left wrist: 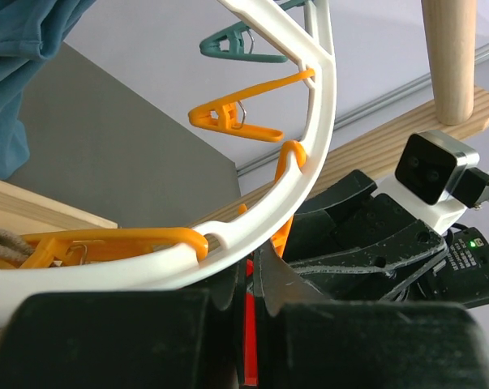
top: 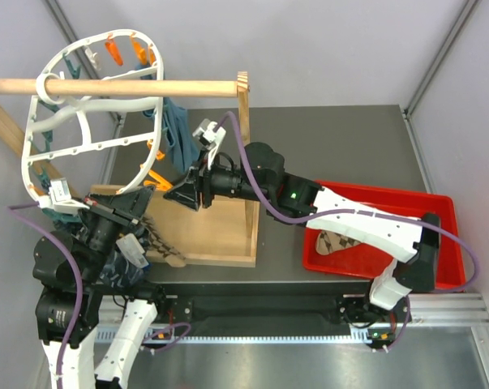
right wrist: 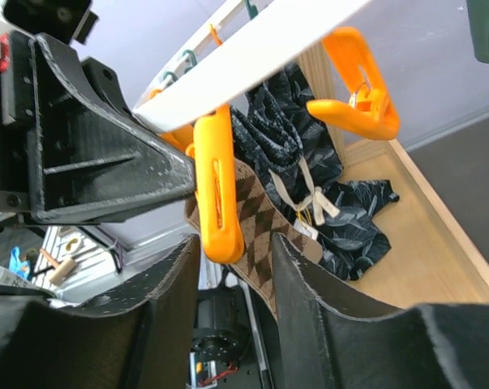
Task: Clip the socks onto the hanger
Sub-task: Open the clamp at the hanger.
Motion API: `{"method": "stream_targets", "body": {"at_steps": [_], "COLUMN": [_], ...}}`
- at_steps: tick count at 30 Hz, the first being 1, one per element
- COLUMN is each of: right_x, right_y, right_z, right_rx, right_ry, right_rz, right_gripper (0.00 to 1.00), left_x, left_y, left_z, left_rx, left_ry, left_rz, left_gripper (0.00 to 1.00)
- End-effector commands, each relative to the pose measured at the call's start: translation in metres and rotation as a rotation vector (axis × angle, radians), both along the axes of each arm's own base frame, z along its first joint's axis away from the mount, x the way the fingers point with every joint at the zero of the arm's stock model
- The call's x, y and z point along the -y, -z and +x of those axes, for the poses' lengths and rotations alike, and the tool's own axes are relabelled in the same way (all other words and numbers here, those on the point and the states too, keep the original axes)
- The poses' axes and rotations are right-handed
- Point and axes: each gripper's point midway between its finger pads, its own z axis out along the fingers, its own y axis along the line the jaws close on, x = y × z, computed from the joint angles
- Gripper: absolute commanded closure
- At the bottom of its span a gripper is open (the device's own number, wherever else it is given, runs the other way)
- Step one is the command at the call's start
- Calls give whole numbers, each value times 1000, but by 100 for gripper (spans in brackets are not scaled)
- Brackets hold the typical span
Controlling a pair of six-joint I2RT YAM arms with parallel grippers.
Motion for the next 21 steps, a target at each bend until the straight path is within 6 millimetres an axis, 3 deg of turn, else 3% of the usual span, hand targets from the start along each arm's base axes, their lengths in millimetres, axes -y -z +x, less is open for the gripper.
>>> {"method": "stream_targets", "body": {"at_steps": [1,8,11,12,14,17,21], "right_x": [2,-4,-8,-11,-14,-14,-15], "right_y": [-55,-59,-61,-57,-56,-56,-55], "right_z": [-8,-11,-12,-12,-14,-14,-14], "right_rx": [57,74,72,69,66,71,73], "right_ry": [-28,-59,-72,-78,-90,-93,-91], "right_rz": [140,148,152,144,141,140,130], "right_gripper": [63,73,88,88,86,70,67], "left_x": [9,10,9,9,8,8,8], "left_y": [-29,-28,-28,-28,-30,-32,-32], "left_z": [-5,-4,-5,-5,-7,-8,-8], "left_rx": [103,95,96,96,101,102,103], "left_ry": [57,63,58,55,55,54,55], "left_rz": [0,-3,-7,-7,-1,1,0], "left_gripper": [100,100,100,100,100,100,100]}}
